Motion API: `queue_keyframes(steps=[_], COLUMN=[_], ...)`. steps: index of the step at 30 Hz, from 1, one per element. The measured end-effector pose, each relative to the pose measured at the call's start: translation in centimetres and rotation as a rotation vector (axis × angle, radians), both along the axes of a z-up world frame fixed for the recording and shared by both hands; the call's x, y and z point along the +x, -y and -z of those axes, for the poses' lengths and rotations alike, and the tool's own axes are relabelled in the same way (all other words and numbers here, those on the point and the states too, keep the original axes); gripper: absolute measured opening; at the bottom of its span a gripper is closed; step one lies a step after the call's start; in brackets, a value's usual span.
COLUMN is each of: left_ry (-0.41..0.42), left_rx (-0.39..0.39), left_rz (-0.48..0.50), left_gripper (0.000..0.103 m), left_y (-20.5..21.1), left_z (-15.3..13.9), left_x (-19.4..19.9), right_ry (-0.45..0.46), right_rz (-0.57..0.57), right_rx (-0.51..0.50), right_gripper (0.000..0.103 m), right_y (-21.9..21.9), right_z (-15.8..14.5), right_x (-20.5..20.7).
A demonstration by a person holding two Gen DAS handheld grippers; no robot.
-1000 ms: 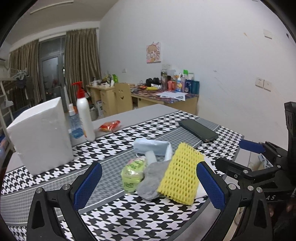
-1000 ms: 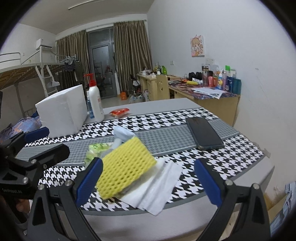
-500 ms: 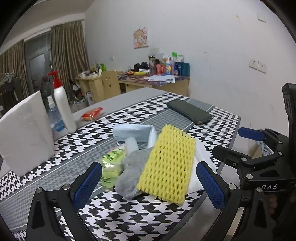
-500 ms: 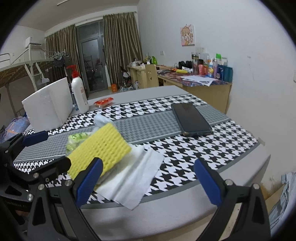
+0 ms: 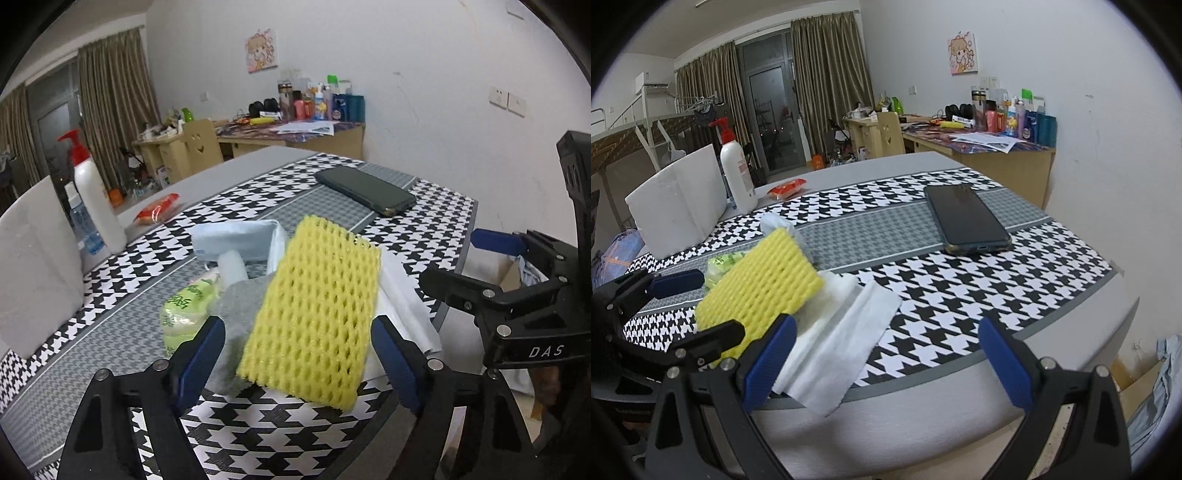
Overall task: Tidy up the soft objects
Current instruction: 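Close the left gripper on the yellow foam mesh sleeve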
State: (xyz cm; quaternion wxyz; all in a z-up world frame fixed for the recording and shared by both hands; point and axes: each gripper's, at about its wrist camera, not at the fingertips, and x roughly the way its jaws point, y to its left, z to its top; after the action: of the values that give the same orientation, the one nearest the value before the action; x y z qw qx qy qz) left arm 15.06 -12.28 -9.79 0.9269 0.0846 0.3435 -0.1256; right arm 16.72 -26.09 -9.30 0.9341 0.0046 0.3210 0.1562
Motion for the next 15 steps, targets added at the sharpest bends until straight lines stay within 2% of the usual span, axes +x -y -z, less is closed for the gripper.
queue_keyframes(steps=[4,8,11,15], left_ry=[-0.018,-0.056,-0.055,-0.063], left_rx=[0.014,0.035,0.045,0.049], left_rz=[0.003,0.022,0.030,0.034], left_gripper=[0.066,0.057,0.049,0.031], left_y=[0.2,0.6,0.7,0.8], left_z=[0.4,1.1,1.2,1.0], left_x=[0.3,0.7,0.5,0.3], right_ry=[-0.001,-0.008,-0.013,-0.014], right_rz=[-0.006,-0.008,-0.012,-0.016], right_rx=[-0.006,-0.002,0.000,0.003], right_gripper=[0.100,0.100,0.100,0.100], right_y=[0.0,0.1,0.0,0.2], right_z=[0.1,0.3,0.4,0.4], right_x=[0.1,0.5,0.8,1.0])
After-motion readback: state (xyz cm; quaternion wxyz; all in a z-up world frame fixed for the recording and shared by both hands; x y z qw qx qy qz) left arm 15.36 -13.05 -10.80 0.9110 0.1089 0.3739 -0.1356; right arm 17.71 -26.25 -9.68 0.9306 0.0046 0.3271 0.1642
